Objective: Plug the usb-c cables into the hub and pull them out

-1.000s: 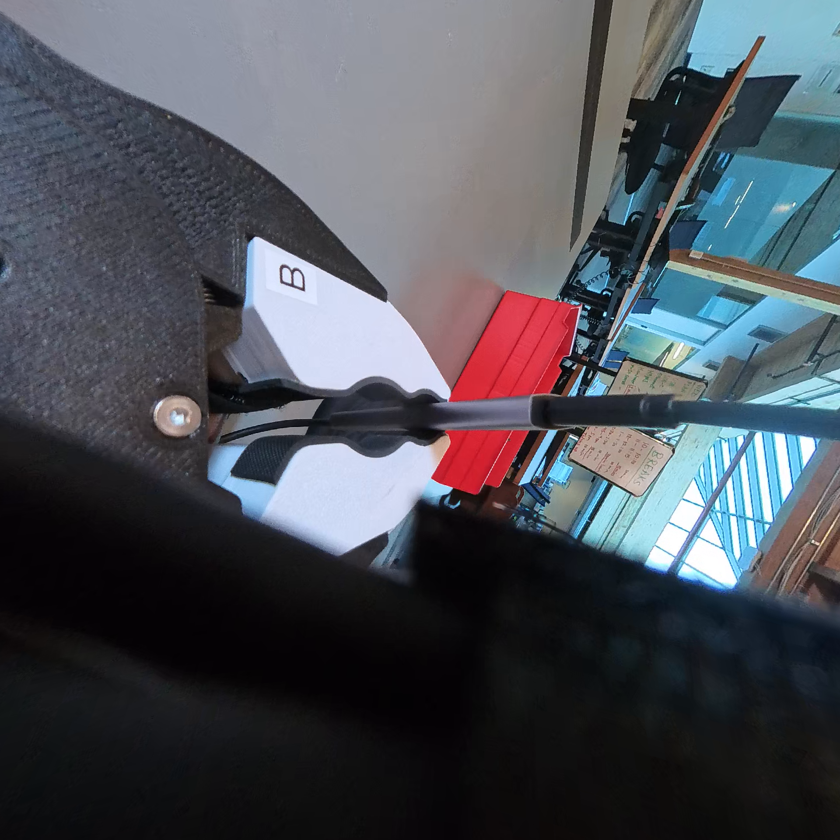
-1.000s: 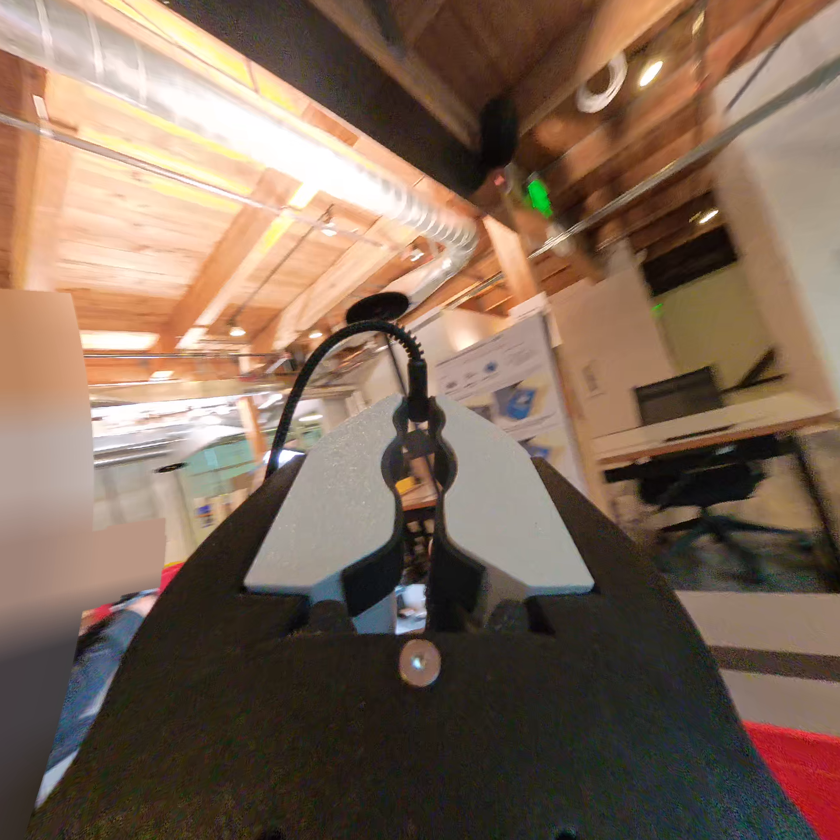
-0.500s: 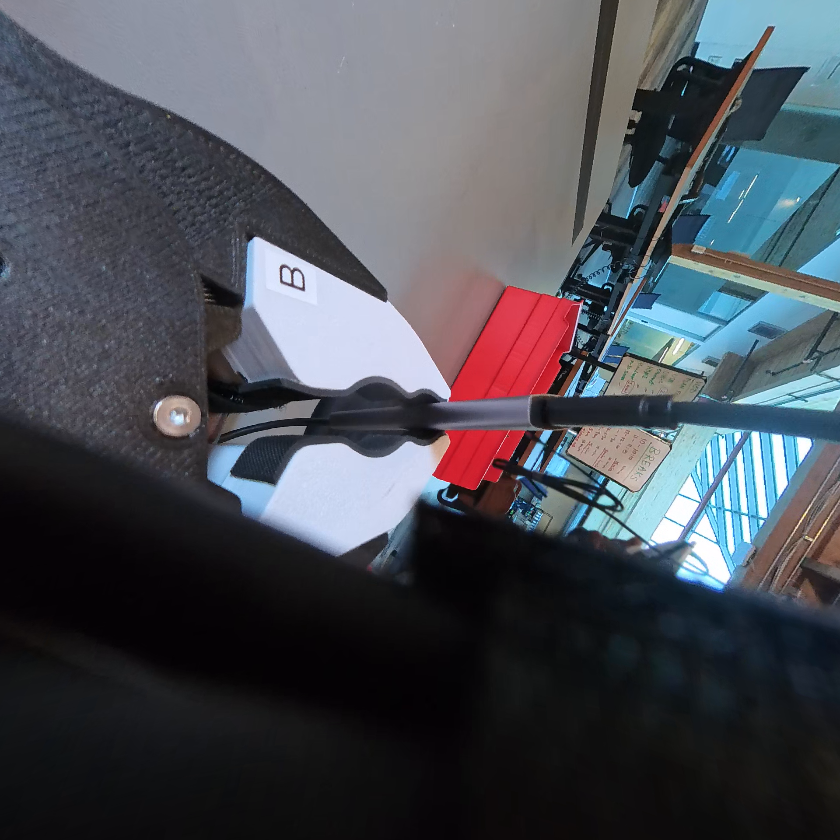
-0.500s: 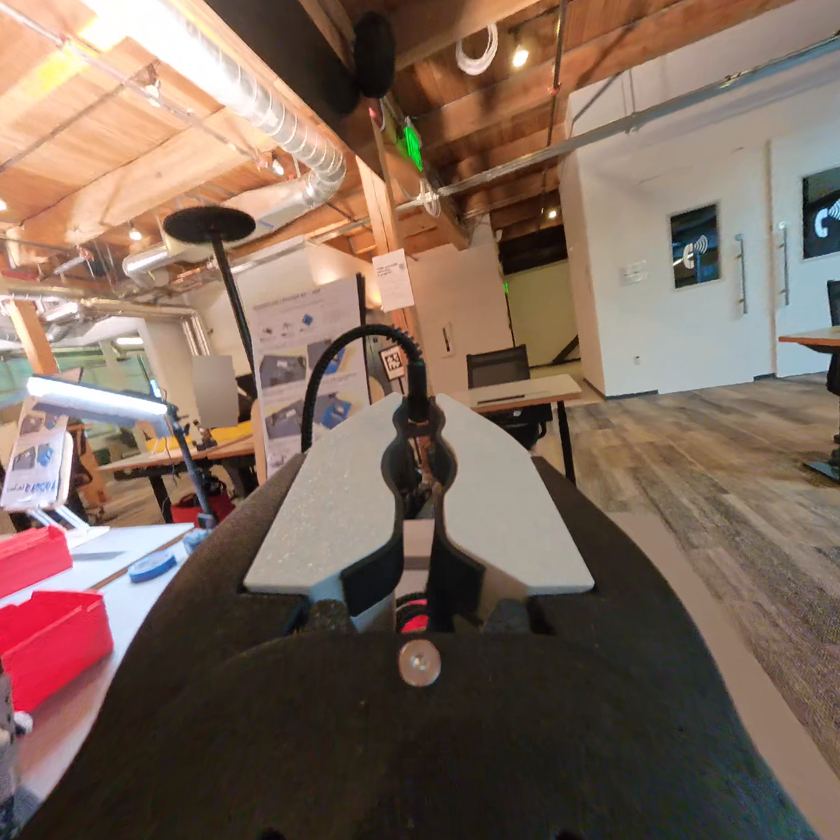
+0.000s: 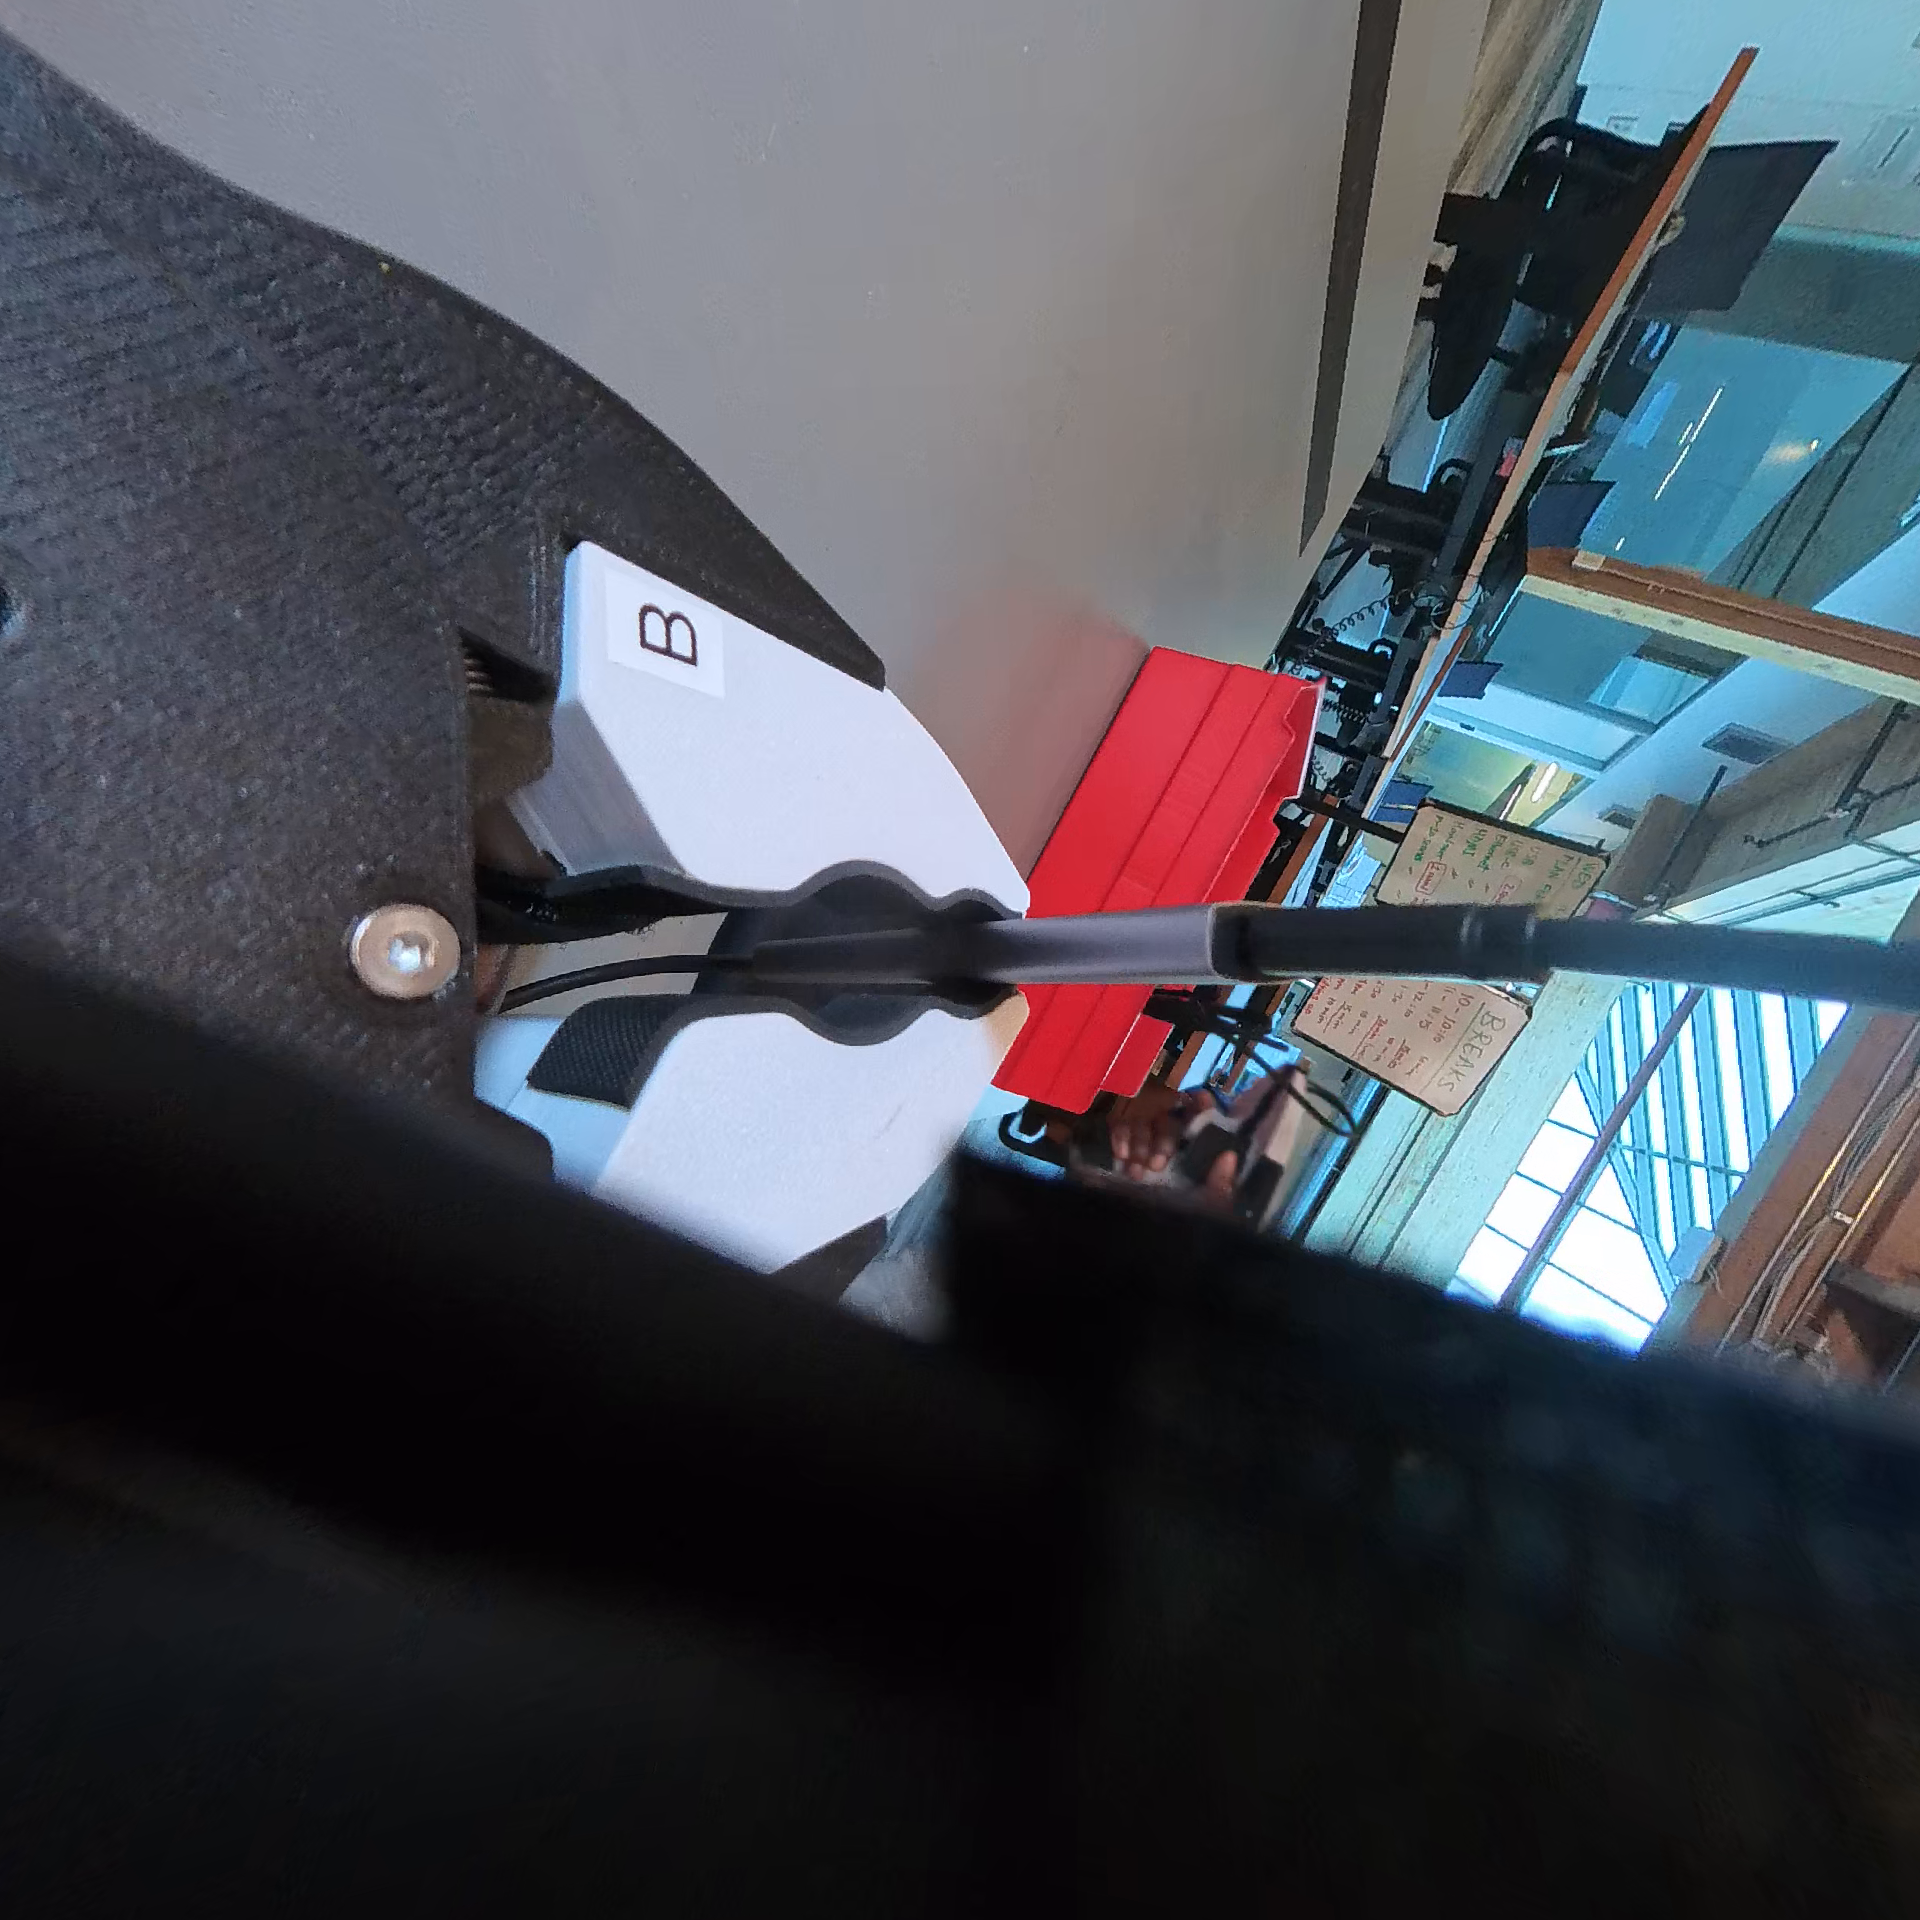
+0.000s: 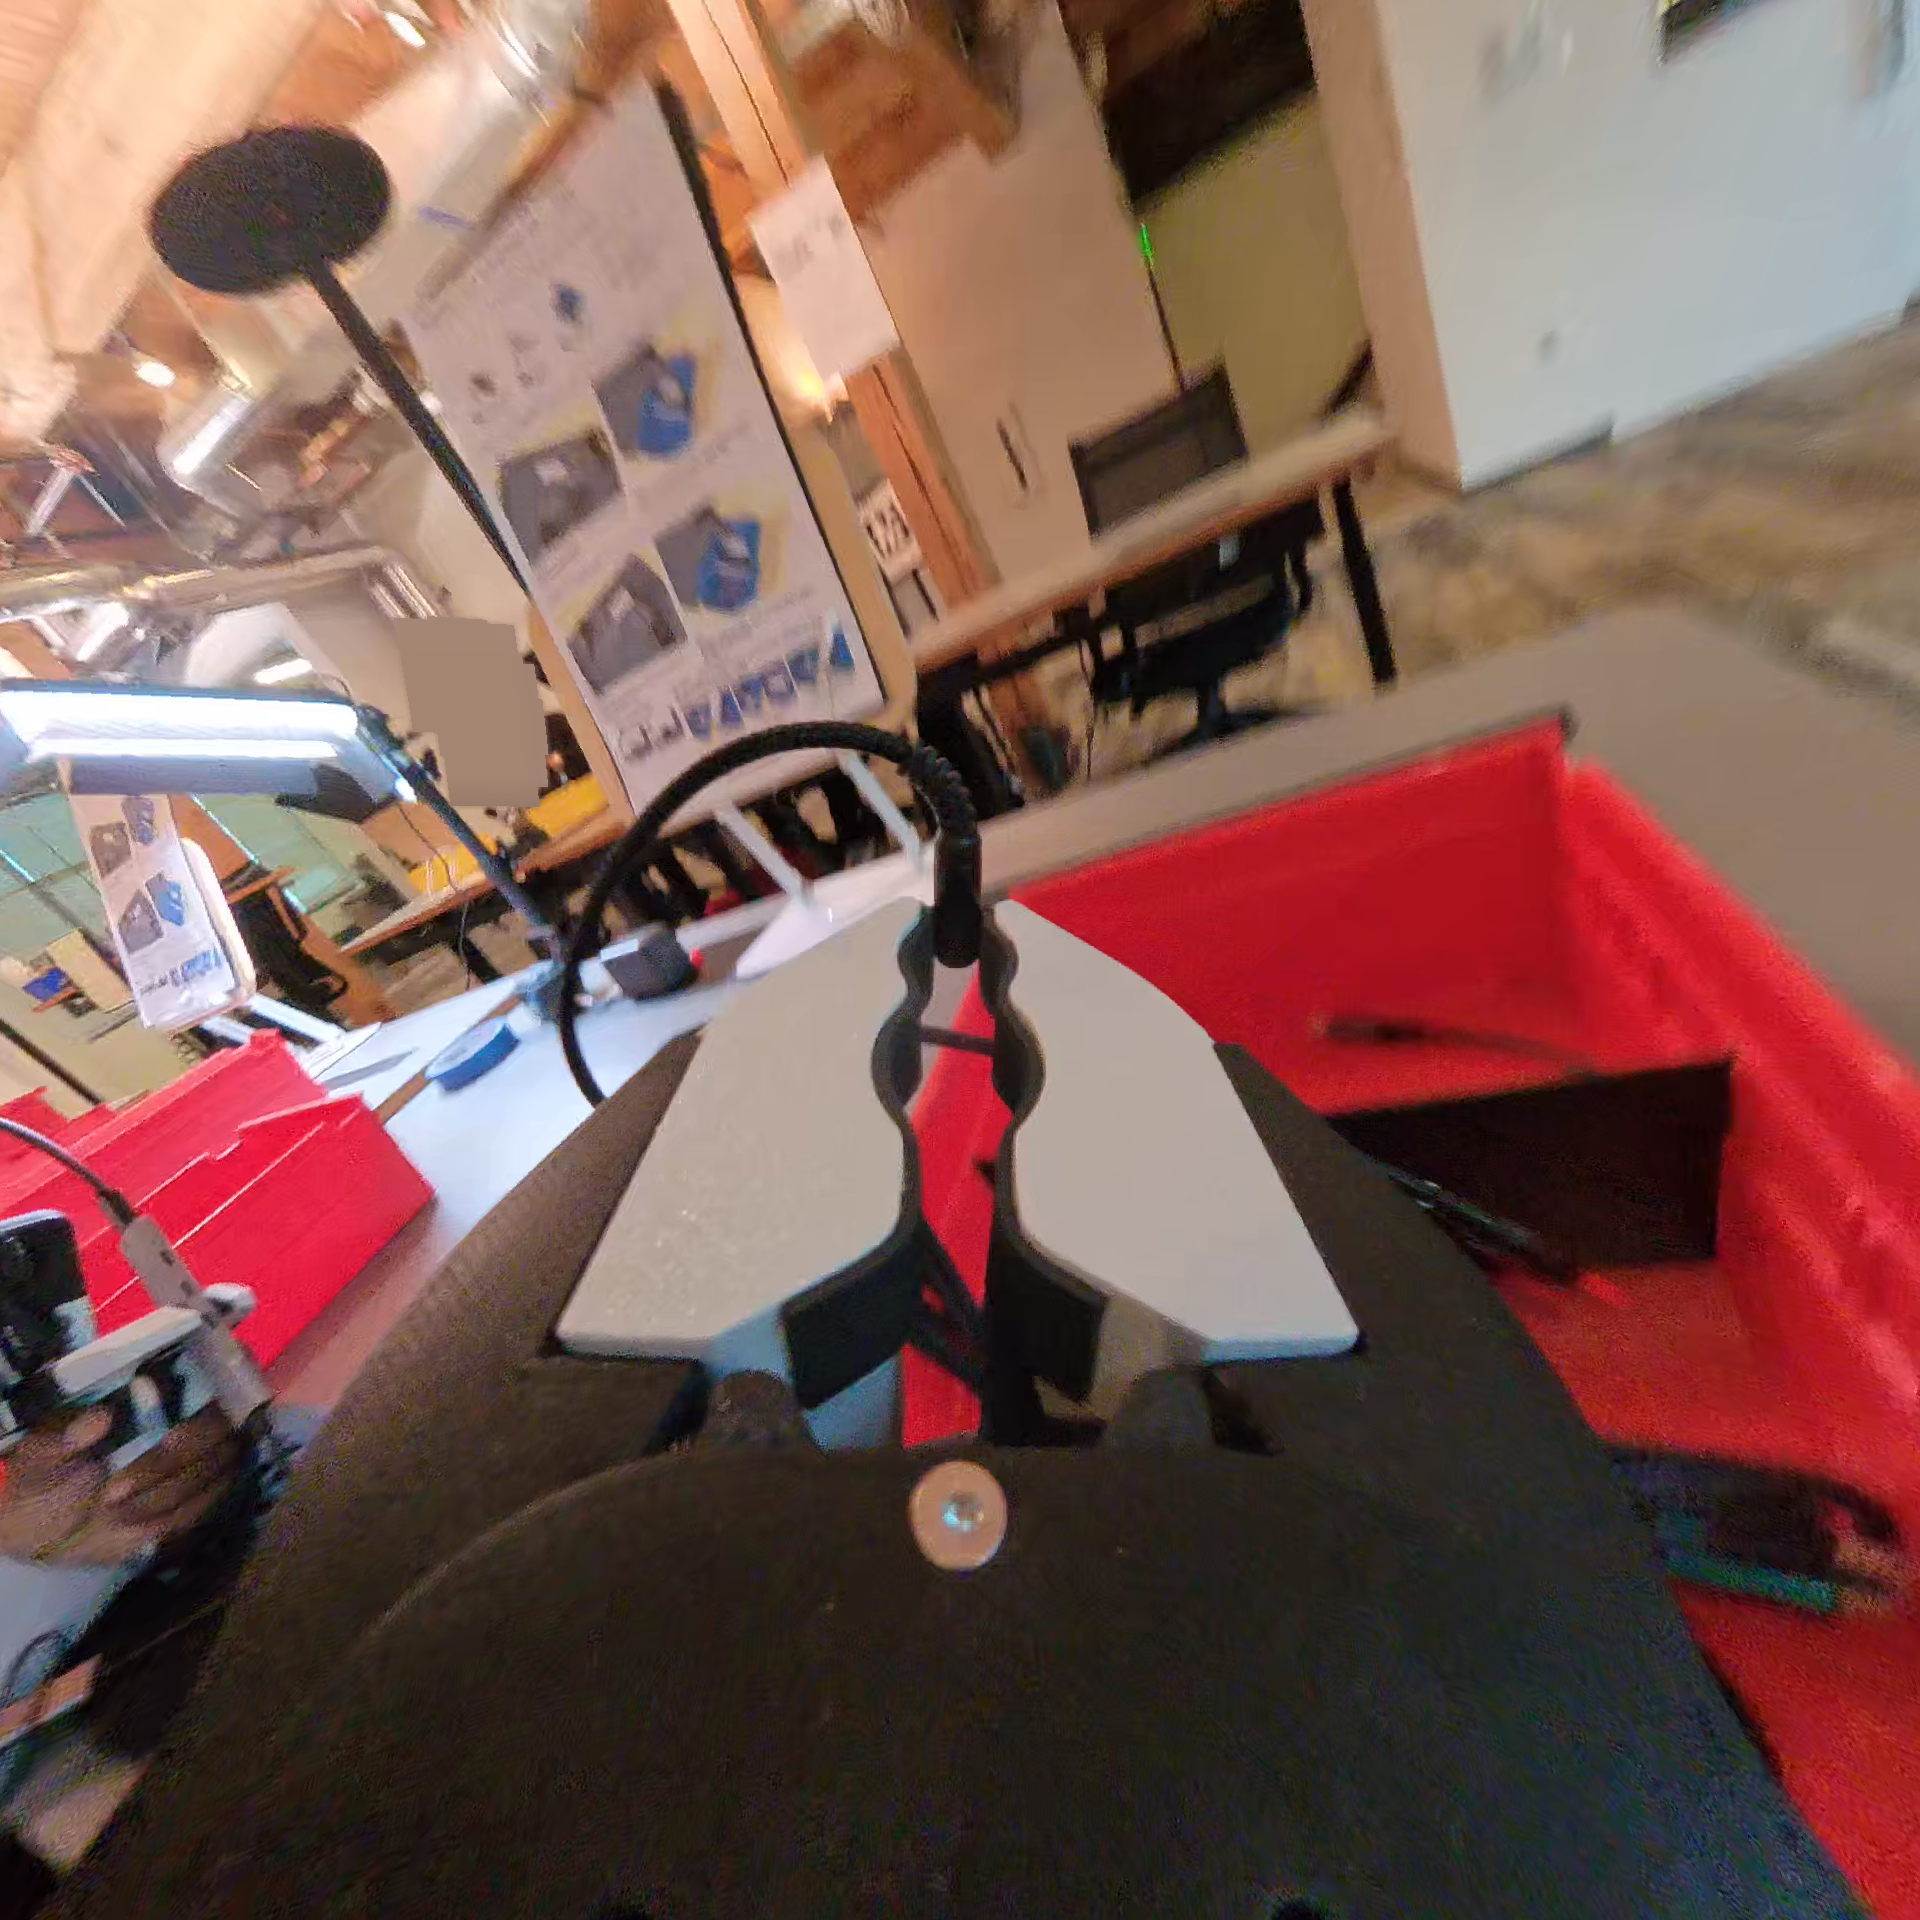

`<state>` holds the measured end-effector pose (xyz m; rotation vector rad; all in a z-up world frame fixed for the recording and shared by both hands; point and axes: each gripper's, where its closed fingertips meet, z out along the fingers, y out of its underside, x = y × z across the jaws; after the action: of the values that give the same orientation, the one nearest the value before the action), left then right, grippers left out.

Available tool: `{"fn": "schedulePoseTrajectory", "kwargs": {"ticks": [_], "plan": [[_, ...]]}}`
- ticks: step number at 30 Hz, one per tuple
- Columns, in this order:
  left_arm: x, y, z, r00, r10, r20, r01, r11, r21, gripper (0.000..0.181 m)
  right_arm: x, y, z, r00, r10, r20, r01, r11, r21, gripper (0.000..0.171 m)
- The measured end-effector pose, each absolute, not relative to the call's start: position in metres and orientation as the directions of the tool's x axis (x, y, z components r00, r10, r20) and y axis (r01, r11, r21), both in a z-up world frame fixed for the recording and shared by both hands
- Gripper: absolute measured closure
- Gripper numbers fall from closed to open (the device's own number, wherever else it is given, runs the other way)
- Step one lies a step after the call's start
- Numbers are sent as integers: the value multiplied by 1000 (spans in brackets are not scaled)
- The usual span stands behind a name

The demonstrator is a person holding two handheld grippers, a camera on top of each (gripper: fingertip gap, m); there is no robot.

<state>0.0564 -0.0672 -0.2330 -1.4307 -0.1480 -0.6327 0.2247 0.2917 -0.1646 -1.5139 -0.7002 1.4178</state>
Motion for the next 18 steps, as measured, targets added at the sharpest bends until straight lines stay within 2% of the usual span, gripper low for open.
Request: {"fn": "schedulePoseTrajectory", "kwargs": {"ticks": [3,6,10,11,14,18], "plan": [[56,-67,-233,828,-318,461,489,9,-872,171,225,302,-219,336,819,-464,14,-497,-868,163],[57,-67,-233,828,-319,461,489,8,-873,171,250,330,-265,593,779,-204,268,-430,-862,163],[57,-67,-233,827,-320,461,489,7,-872,171,271,334,-292,635,772,26,526,-408,-746,161],[57,-67,-233,828,-320,461,489,7,-872,171,272,333,-292,625,779,49,555,-400,-729,155],[56,-68,-233,826,-321,463,491,9,-871,171,275,330,-283,587,803,107,604,-346,-718,122],[57,-67,-233,827,-322,462,490,8,-872,171,259,310,-251,401,890,219,634,-97,-767,86]]}}
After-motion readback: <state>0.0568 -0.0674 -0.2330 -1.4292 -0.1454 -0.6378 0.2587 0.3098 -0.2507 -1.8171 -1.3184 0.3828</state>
